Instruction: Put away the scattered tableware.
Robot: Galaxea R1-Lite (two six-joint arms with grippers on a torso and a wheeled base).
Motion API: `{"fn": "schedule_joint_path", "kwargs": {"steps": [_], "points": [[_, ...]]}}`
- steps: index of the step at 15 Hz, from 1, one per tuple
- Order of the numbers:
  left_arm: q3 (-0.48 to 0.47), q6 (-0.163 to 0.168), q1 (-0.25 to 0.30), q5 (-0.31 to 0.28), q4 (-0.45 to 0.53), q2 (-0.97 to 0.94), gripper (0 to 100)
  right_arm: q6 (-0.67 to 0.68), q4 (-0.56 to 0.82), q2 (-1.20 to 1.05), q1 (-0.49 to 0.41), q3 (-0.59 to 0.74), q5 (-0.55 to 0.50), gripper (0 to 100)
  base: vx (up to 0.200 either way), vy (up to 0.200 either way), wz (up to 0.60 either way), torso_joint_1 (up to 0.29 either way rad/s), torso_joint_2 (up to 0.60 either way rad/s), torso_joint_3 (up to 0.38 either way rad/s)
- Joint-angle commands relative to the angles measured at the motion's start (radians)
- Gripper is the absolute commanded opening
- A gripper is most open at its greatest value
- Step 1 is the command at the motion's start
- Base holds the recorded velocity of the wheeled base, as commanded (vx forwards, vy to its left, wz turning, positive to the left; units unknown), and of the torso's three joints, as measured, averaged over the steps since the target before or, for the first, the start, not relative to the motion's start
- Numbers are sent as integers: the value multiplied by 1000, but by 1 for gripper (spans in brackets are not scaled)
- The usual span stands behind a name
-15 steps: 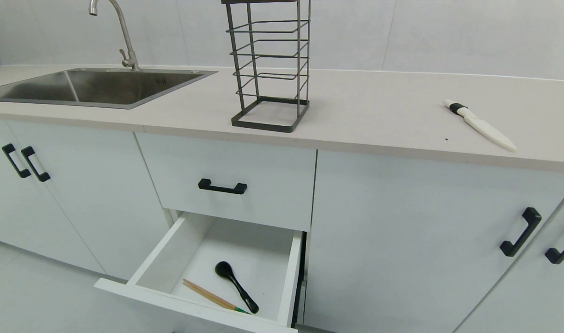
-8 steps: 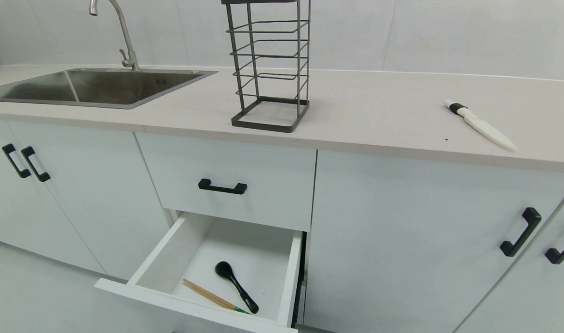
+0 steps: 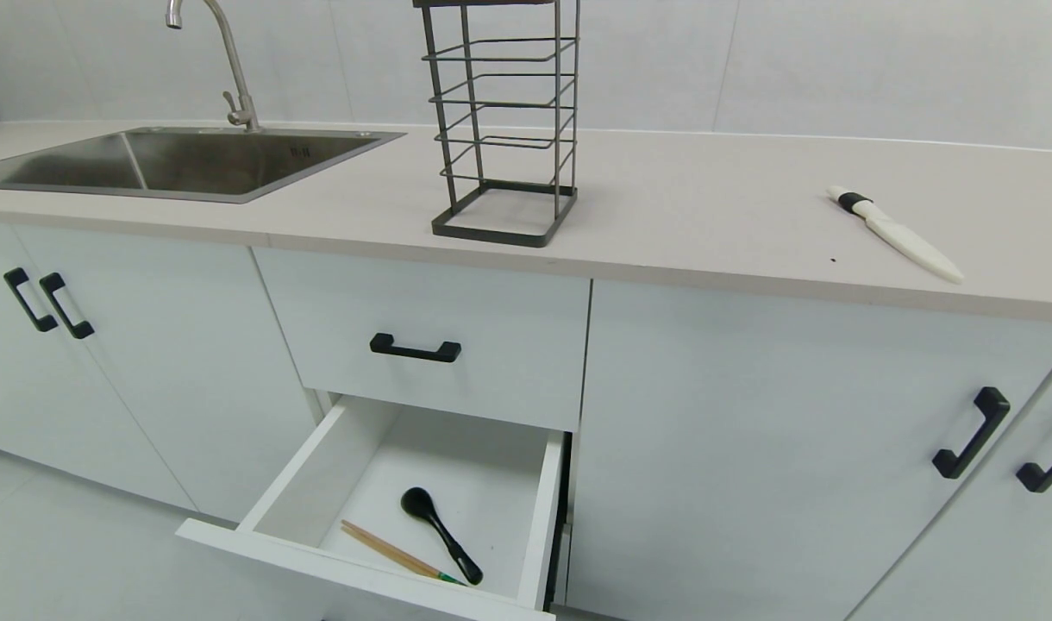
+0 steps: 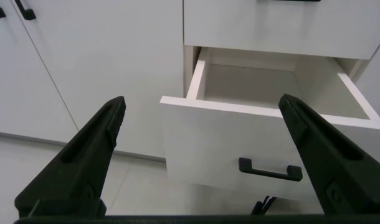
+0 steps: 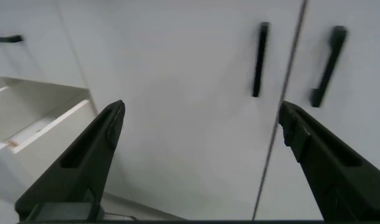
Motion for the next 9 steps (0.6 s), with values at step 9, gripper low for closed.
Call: {"fn": "schedule_joint_path", "kwargs": {"steps": [9], "points": [[-92, 47, 3, -16, -292, 6, 100, -54, 74, 2, -2, -3, -115, 100, 0, 0, 0, 0, 0, 0]]}}
